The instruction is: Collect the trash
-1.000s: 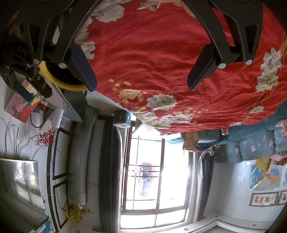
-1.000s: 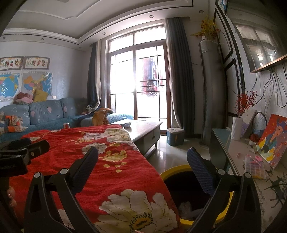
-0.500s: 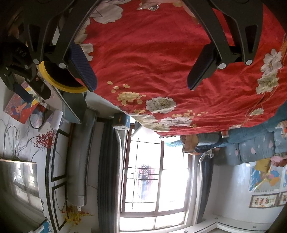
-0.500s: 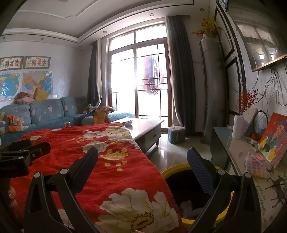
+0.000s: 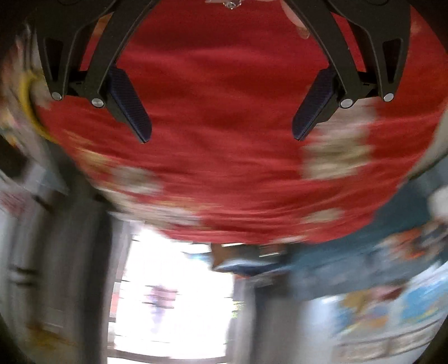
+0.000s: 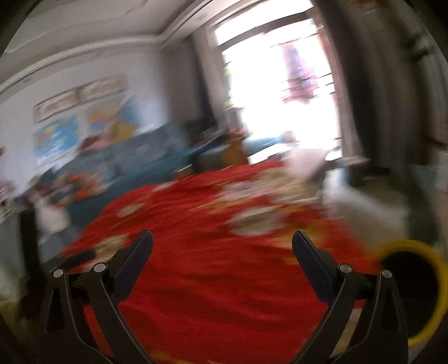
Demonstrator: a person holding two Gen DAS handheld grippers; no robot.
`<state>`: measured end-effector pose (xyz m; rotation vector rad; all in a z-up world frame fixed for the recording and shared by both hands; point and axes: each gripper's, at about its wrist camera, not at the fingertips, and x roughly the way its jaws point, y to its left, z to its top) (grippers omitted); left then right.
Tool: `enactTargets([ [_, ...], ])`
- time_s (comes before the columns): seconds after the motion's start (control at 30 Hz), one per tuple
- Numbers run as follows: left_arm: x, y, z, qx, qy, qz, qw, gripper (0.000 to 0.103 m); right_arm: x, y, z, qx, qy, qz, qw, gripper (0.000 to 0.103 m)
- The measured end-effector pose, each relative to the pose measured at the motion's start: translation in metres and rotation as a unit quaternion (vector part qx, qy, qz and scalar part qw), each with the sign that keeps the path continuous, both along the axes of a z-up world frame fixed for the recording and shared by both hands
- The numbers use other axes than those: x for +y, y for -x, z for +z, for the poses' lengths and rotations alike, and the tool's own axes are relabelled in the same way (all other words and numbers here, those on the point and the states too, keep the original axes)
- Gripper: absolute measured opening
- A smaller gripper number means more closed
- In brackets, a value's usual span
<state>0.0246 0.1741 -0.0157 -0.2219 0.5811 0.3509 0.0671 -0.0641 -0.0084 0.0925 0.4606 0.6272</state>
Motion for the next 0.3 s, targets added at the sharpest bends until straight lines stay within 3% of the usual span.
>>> enactTargets([
  [0.07,0.055,0.011,-0.003,0.008,0.003,0.070,0.9975,0.092,0.070,-0.002,-0.001,0.040,0.014,0.050,0.998,0.097],
  [0.13,0.117,0.026,-0.012,0.038,-0.005,0.153,0.9875,0.092,0.140,-0.002,-0.010,0.079,0.040,0.119,0.989,0.097],
  [0.23,0.192,0.041,-0.037,0.095,0.023,0.226,0.9691,0.092,0.242,-0.003,-0.038,0.149,0.098,0.178,0.968,0.096],
  [0.3,0.225,0.045,-0.052,0.114,0.056,0.238,0.9630,0.092,0.304,-0.004,-0.061,0.181,0.148,0.190,0.953,0.096],
])
